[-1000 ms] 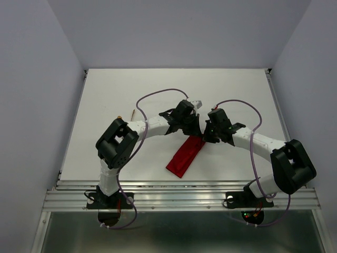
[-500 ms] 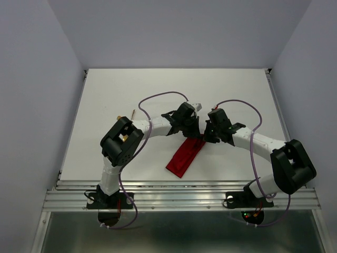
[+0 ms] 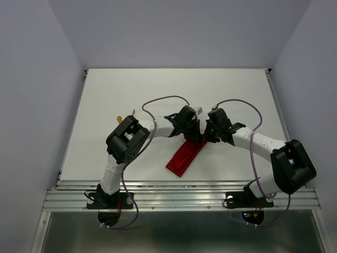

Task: Fold the napkin into a case and place the utensils inside
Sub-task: Stuff the top corner of the smaller-rectangle-folded napkin into the folded napkin.

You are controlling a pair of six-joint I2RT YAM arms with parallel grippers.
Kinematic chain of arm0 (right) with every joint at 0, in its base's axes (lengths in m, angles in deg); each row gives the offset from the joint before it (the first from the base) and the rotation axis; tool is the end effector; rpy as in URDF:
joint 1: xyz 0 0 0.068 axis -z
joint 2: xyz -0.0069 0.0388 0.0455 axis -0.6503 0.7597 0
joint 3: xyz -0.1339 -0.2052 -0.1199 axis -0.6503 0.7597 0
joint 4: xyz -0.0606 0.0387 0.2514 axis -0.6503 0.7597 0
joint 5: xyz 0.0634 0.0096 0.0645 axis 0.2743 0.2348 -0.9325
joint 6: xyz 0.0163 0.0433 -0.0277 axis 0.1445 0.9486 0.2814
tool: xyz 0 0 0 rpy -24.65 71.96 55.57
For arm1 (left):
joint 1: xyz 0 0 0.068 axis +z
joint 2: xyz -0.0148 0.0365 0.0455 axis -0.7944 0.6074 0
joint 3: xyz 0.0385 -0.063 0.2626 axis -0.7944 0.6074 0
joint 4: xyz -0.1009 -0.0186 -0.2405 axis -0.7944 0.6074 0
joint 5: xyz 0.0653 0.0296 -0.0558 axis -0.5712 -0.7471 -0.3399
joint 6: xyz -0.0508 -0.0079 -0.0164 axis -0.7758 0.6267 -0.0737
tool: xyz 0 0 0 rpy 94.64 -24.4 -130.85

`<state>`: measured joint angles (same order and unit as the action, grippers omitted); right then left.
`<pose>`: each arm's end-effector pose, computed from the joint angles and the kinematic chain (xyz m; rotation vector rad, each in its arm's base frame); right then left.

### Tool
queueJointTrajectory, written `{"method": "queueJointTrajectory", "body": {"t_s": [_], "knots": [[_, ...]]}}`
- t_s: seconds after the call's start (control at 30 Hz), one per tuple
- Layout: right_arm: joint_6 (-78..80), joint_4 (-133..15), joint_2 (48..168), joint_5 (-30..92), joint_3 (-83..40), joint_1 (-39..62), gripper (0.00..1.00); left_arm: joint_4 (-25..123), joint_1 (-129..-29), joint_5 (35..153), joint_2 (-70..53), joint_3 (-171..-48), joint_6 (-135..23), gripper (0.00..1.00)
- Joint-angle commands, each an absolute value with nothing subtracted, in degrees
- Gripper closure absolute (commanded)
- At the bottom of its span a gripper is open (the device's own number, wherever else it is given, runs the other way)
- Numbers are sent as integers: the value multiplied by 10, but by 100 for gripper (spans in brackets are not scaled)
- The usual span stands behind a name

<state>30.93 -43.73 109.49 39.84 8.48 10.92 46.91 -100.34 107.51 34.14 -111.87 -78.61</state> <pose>0.2464 0.1395 0.1881 0.1680 2.5511 0.4485 0.2907 -0.3397 0.1525 0.5177 2.4303 -1.1318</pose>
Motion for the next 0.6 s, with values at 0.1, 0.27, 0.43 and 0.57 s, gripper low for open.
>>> {"method": "queueJointTrajectory", "body": {"t_s": [0.1,0.27,0.43,0.57], "knots": [[301,-455,1088,372,62,110,99,461,-1015,1084,345,-1139,-788,100],[303,-455,1085,383,65,110,99,467,-1015,1089,311,-1133,-786,100],[297,-453,1081,402,69,110,99,500,-1015,1093,258,-1120,-772,100],[295,-453,1085,402,71,110,99,511,-1015,1099,221,-1105,-761,100]]}}
